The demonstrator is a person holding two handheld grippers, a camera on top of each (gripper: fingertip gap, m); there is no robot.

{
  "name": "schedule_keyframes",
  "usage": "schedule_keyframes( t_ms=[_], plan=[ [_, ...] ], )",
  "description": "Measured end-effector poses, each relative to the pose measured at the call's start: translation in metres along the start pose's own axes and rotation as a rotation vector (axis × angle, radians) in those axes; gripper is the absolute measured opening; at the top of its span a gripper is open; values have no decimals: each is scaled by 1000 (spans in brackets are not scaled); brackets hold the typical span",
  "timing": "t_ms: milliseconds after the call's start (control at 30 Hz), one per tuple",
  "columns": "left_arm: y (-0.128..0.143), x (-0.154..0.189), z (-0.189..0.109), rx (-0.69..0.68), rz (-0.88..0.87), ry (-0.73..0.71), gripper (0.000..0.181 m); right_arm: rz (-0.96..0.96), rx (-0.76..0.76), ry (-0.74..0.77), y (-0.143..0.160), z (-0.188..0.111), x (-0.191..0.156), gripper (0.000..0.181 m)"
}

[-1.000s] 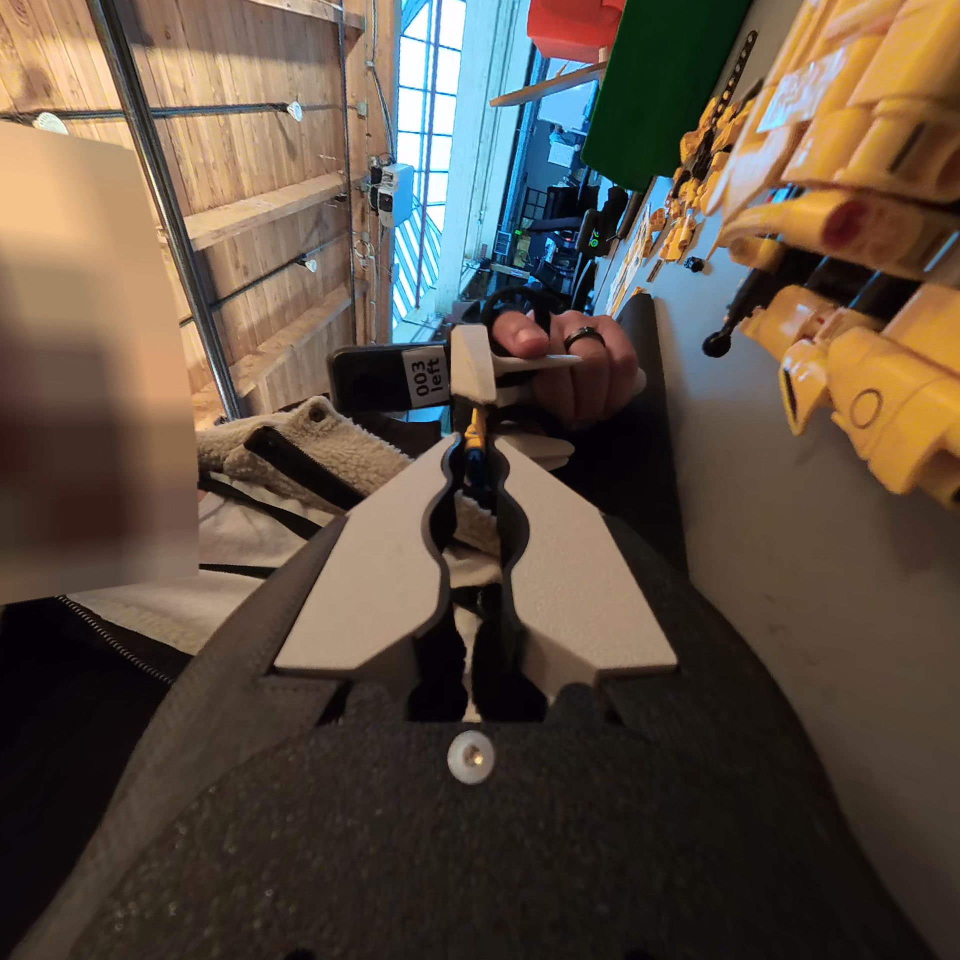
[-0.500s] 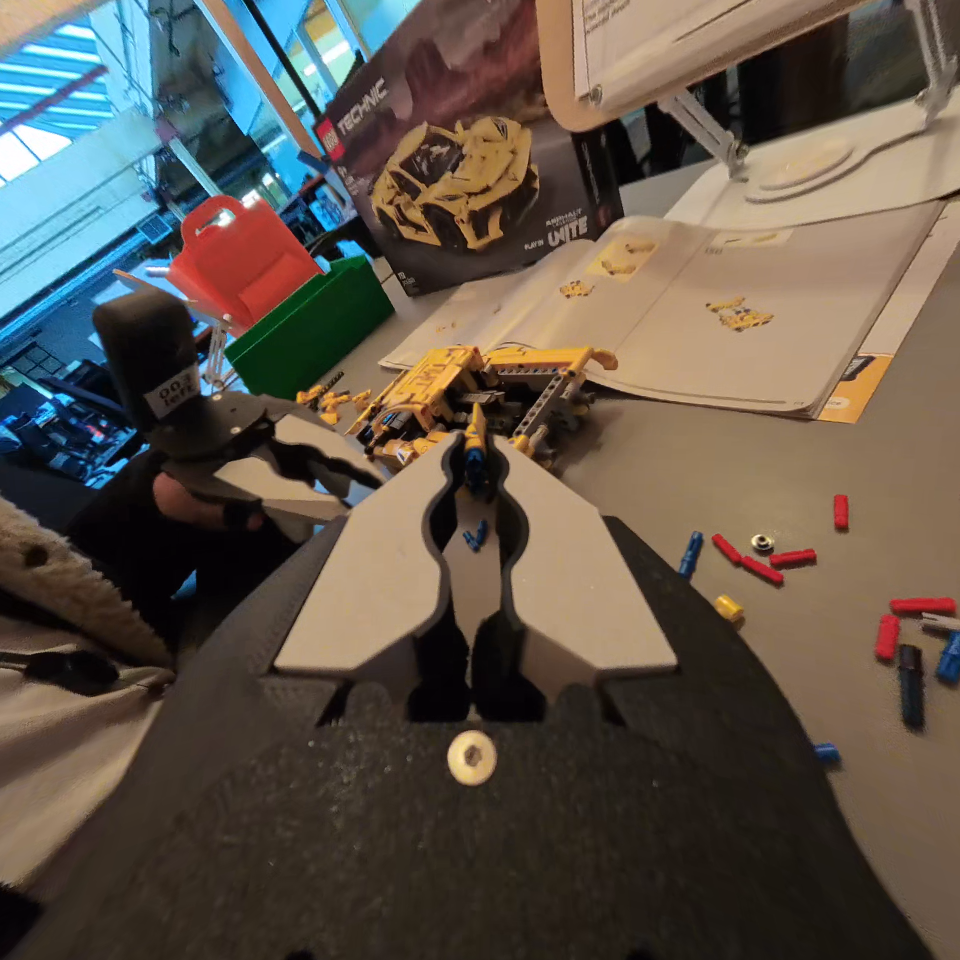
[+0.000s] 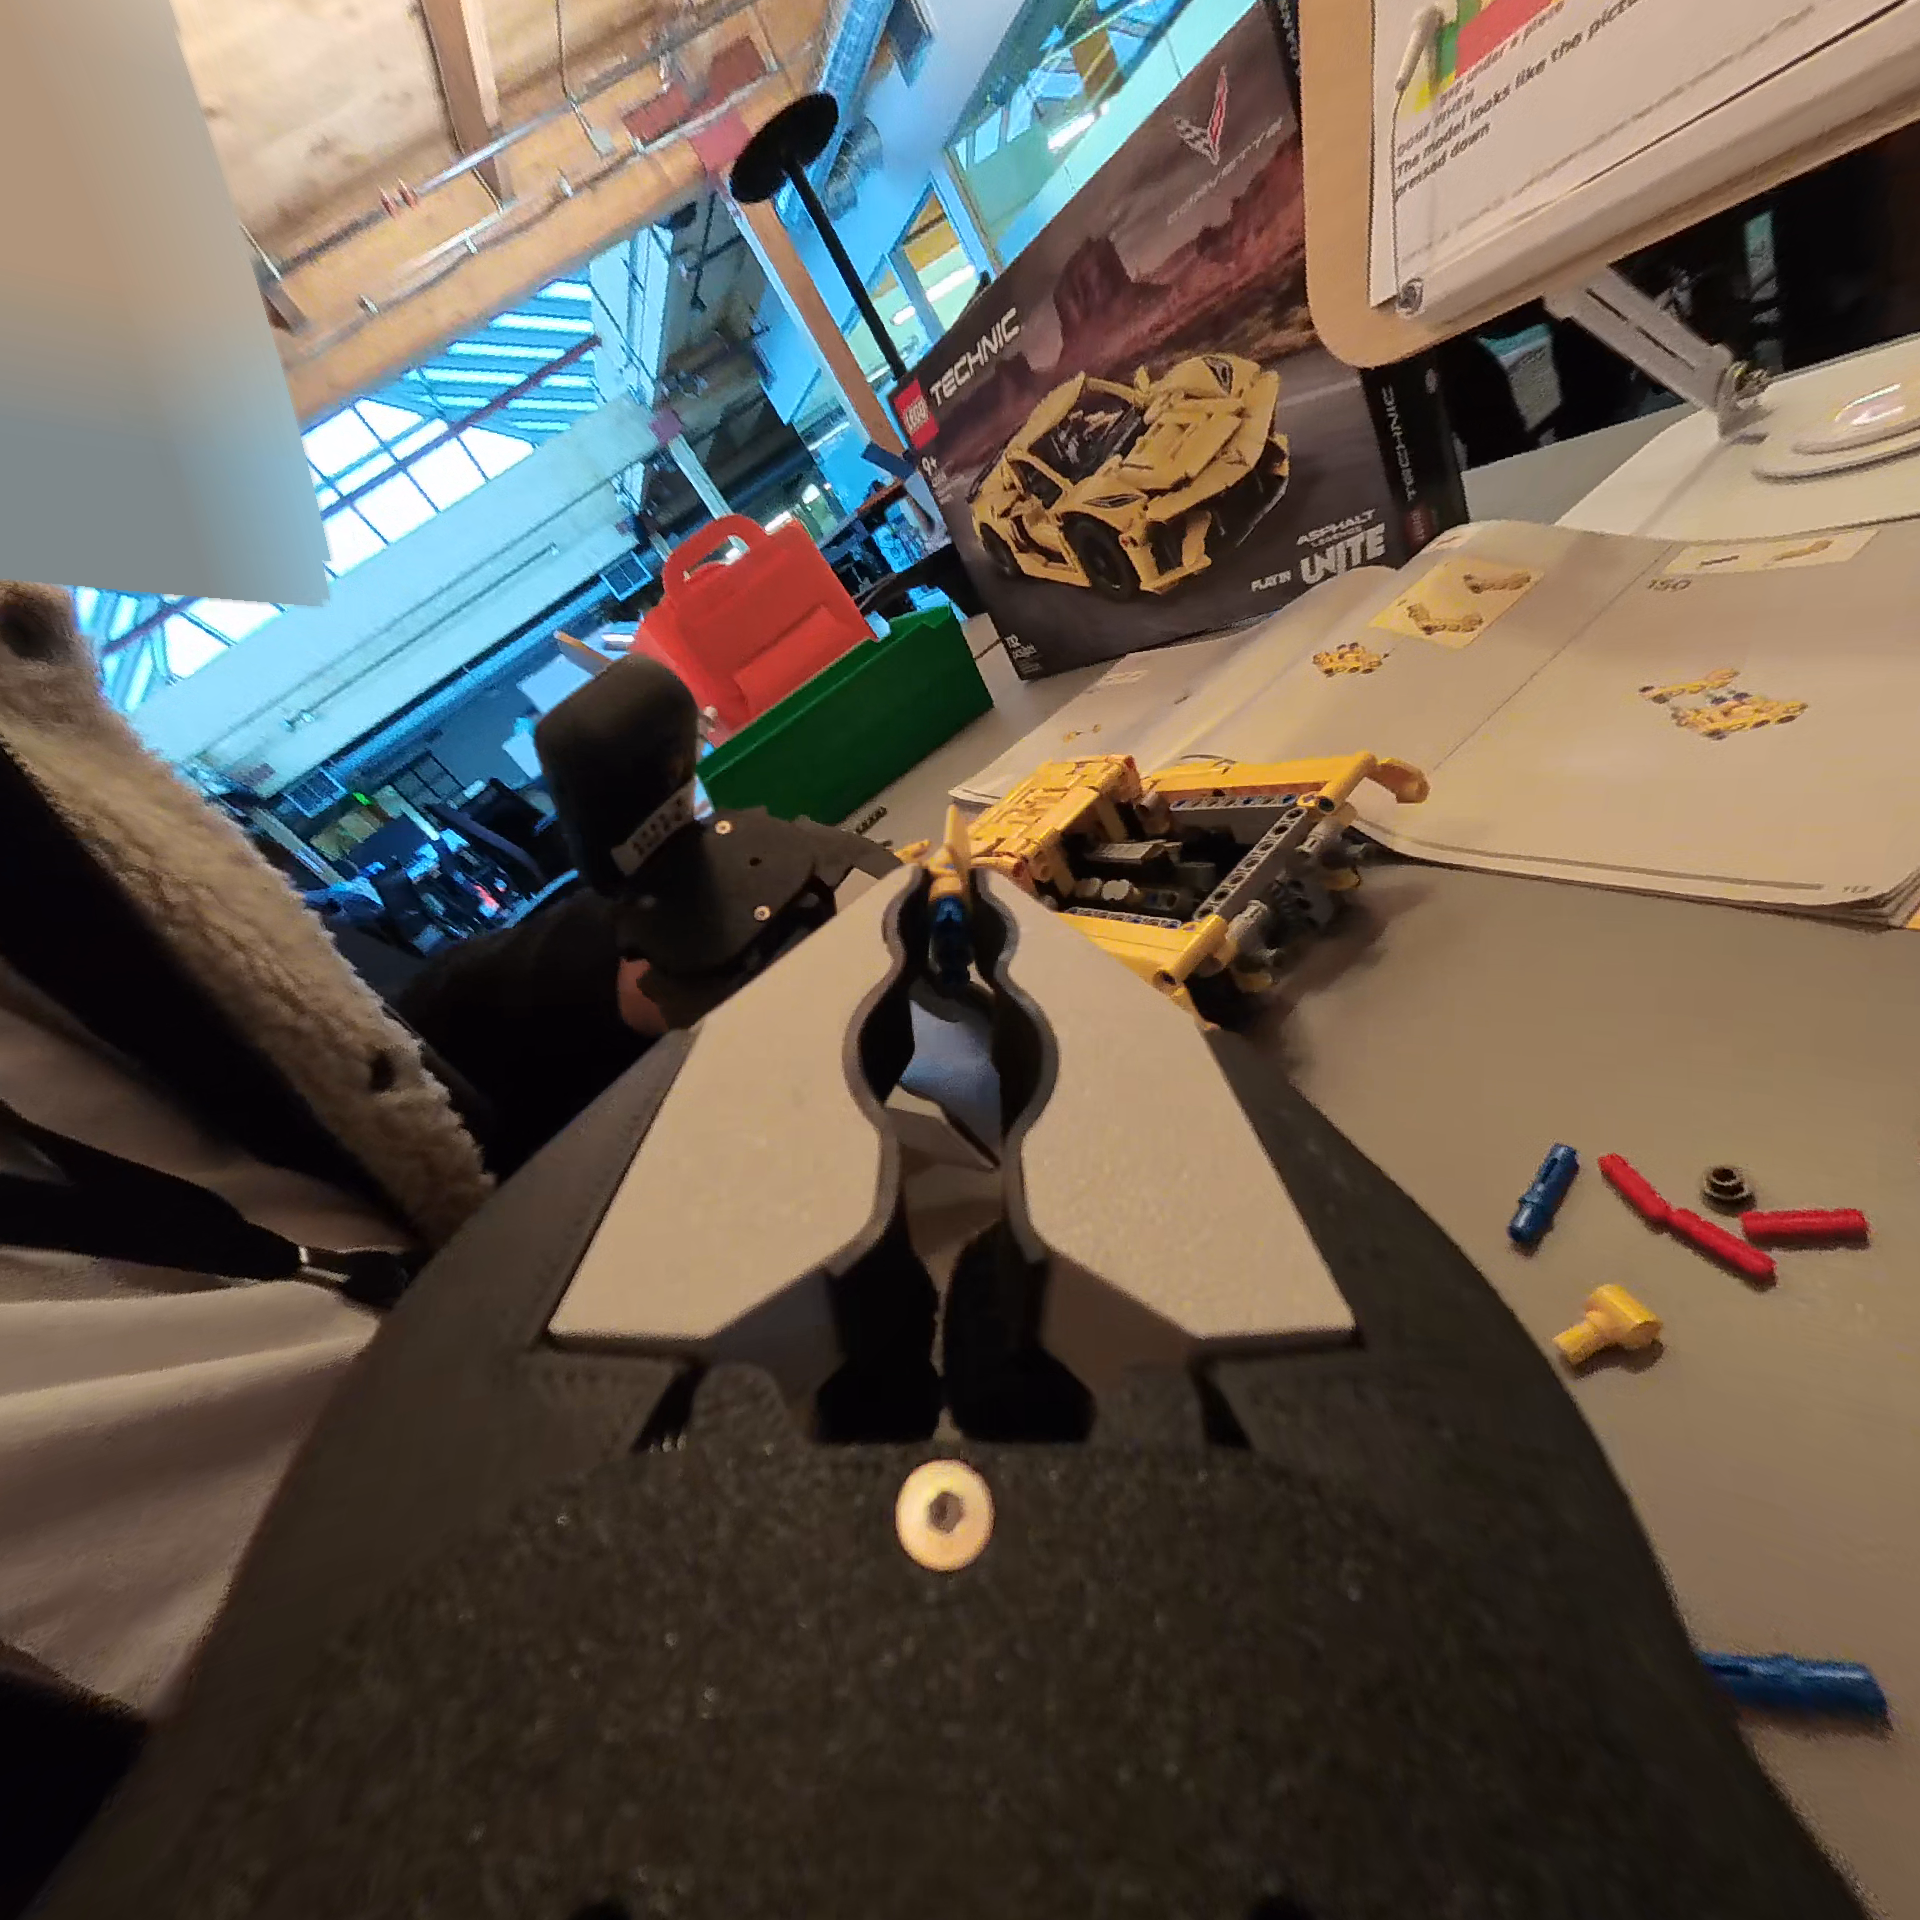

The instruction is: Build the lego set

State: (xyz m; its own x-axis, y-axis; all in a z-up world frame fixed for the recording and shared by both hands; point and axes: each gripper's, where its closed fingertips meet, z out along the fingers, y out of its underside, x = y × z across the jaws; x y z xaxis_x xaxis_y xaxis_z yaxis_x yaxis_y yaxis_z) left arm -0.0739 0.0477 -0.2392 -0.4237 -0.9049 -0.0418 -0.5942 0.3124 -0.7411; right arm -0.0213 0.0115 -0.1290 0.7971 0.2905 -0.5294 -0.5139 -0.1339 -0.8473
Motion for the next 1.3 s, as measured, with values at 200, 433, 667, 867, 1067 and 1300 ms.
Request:
schedule_keyframes(
  t_ms=[200, 433, 667, 867, 1067, 1300],
  plan=[
    [1, 4, -14, -16, 105, -109, 42, 26, 24, -25, -3, -3, -1, 6],
    [-6, -3, -1, -73, 152, -83, 40, 44, 23, -42, -2, -3, -2, 6],
    [-5, 3, 1, -100, 180, -17, 21, 51, 20, -54, -1, -3, -4, 6],
    [4, 1, 9, -188, 226, -48, 22, 54, 19, -65, -1, -3, -5, 5],
    [6, 7, 8, -207, 184, 10, 14, 62, 15, -81, 0, -2, -7, 5],
    [5, 7, 9, -178, 136, -1, 10, 71, 13, -91, 1, -2, -8, 6]
  ],
)
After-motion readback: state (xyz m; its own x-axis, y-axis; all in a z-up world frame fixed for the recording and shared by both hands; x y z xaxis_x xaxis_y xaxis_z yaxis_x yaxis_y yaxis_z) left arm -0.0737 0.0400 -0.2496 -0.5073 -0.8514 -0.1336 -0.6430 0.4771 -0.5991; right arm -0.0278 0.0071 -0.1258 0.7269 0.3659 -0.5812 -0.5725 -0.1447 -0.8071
